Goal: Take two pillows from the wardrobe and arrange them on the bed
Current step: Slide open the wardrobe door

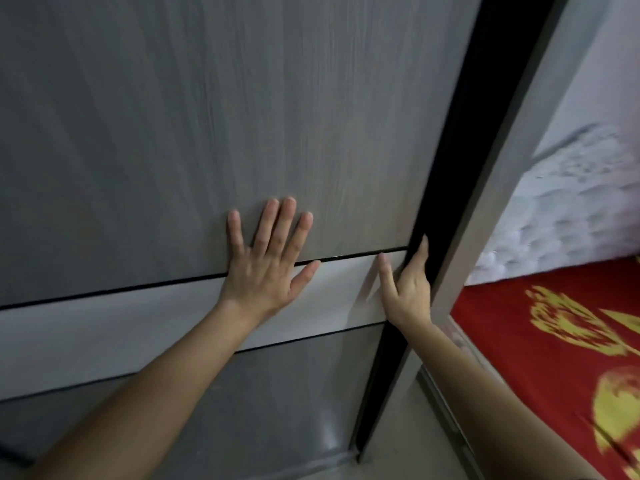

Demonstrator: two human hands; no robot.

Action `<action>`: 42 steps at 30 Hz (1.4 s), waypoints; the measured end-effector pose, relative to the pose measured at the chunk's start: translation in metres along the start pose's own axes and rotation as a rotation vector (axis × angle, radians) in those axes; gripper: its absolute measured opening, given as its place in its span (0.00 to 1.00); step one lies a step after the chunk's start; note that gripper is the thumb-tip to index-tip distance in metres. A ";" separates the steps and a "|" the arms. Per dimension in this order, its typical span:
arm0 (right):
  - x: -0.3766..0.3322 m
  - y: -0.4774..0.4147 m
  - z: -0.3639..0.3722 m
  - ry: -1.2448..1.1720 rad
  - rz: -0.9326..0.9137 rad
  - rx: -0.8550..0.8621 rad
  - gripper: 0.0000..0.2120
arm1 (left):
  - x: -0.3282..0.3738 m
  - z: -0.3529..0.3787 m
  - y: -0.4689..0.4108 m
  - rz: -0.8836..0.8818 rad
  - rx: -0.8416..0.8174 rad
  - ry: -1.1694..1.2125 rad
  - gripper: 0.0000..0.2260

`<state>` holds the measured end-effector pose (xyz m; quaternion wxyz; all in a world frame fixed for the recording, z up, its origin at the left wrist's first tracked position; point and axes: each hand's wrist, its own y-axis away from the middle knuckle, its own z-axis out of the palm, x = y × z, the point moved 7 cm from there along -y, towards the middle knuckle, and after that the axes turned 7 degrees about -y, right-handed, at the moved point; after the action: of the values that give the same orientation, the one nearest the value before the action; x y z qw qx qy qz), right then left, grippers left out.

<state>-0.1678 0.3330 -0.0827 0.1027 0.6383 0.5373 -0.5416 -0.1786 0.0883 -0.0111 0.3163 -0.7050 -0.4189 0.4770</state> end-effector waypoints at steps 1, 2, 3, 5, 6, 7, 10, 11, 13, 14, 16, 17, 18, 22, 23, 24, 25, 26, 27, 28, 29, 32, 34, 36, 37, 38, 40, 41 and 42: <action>0.003 -0.001 0.000 -0.005 -0.030 0.002 0.39 | -0.001 0.000 0.000 -0.003 -0.007 -0.012 0.36; 0.004 -0.002 0.000 -0.012 -0.071 -0.004 0.39 | -0.002 -0.001 0.000 -0.005 -0.014 -0.022 0.37; 0.006 -0.003 0.000 -0.022 -0.114 -0.016 0.38 | -0.003 -0.002 0.000 -0.006 -0.022 -0.034 0.37; 0.008 -0.003 0.001 -0.055 -0.174 -0.041 0.37 | -0.005 -0.002 0.001 -0.009 -0.044 -0.056 0.38; 0.008 -0.002 0.003 -0.075 -0.190 -0.056 0.36 | -0.007 -0.002 0.002 -0.014 -0.058 -0.061 0.39; 0.008 0.000 0.006 -0.095 -0.205 -0.072 0.36 | -0.010 -0.003 0.004 -0.022 -0.074 -0.069 0.39; 0.006 0.004 0.016 -0.144 -0.236 -0.124 0.36 | -0.020 -0.005 0.008 -0.027 -0.124 -0.107 0.40; 0.004 0.006 0.019 -0.157 -0.243 -0.140 0.35 | -0.024 -0.006 0.010 -0.026 -0.138 -0.118 0.41; -0.001 0.011 0.024 -0.186 -0.258 -0.165 0.34 | -0.034 -0.006 0.015 -0.031 -0.165 -0.138 0.41; -0.005 0.013 0.026 -0.203 -0.261 -0.182 0.33 | -0.039 -0.007 0.018 -0.040 -0.178 -0.144 0.41; -0.014 0.019 0.033 -0.232 -0.260 -0.227 0.32 | -0.050 -0.008 0.025 -0.057 -0.199 -0.154 0.42; -0.018 0.021 0.038 -0.241 -0.260 -0.253 0.32 | -0.056 -0.010 0.027 -0.064 -0.206 -0.156 0.42; -0.023 0.024 0.043 -0.245 -0.261 -0.279 0.32 | -0.063 -0.011 0.030 -0.068 -0.215 -0.155 0.43; -0.041 0.038 0.063 -0.228 -0.256 -0.342 0.33 | -0.093 -0.016 0.047 -0.075 -0.264 -0.162 0.44; -0.046 0.042 0.069 -0.217 -0.251 -0.361 0.34 | -0.100 -0.018 0.051 -0.080 -0.278 -0.167 0.44; -0.050 0.046 0.074 -0.212 -0.245 -0.385 0.35 | -0.108 -0.019 0.055 -0.084 -0.292 -0.175 0.44; -0.054 0.050 0.080 -0.213 -0.238 -0.413 0.35 | -0.116 -0.021 0.060 -0.090 -0.307 -0.181 0.43; -0.060 0.054 0.086 -0.214 -0.234 -0.442 0.36 | -0.124 -0.024 0.066 -0.098 -0.323 -0.184 0.43; -0.065 0.058 0.093 -0.212 -0.234 -0.470 0.36 | -0.133 -0.027 0.071 -0.109 -0.339 -0.188 0.42; -0.071 0.062 0.099 -0.209 -0.239 -0.498 0.36 | -0.142 -0.030 0.076 -0.125 -0.358 -0.193 0.42; -0.077 0.067 0.107 -0.210 -0.244 -0.527 0.36 | -0.151 -0.034 0.081 -0.143 -0.379 -0.196 0.41; -0.092 0.083 0.131 -0.252 -0.245 -0.606 0.39 | -0.175 -0.042 0.099 -0.214 -0.444 -0.181 0.38; -0.102 0.093 0.149 -0.283 -0.245 -0.652 0.41 | -0.190 -0.048 0.111 -0.277 -0.497 -0.172 0.37; -0.113 0.104 0.166 -0.279 -0.254 -0.695 0.42 | -0.205 -0.056 0.123 -0.357 -0.556 -0.160 0.37; -0.117 0.110 0.175 -0.271 -0.246 -0.718 0.42 | -0.212 -0.060 0.128 -0.400 -0.580 -0.146 0.36; -0.121 0.115 0.184 -0.262 -0.228 -0.744 0.41 | -0.219 -0.064 0.134 -0.446 -0.600 -0.131 0.36; -0.127 0.125 0.200 -0.218 -0.195 -0.780 0.36 | -0.231 -0.071 0.143 -0.528 -0.629 -0.109 0.36; -0.131 0.130 0.208 -0.186 -0.188 -0.779 0.33 | -0.237 -0.075 0.148 -0.562 -0.639 -0.100 0.35; -0.137 0.135 0.215 -0.153 -0.191 -0.769 0.31 | -0.244 -0.077 0.151 -0.595 -0.650 -0.089 0.35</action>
<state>-0.1624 0.0471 -0.1179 0.3232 0.4583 0.7484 -0.3541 -0.1096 -0.2009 -0.0131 0.1832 -0.5953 -0.7450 0.2387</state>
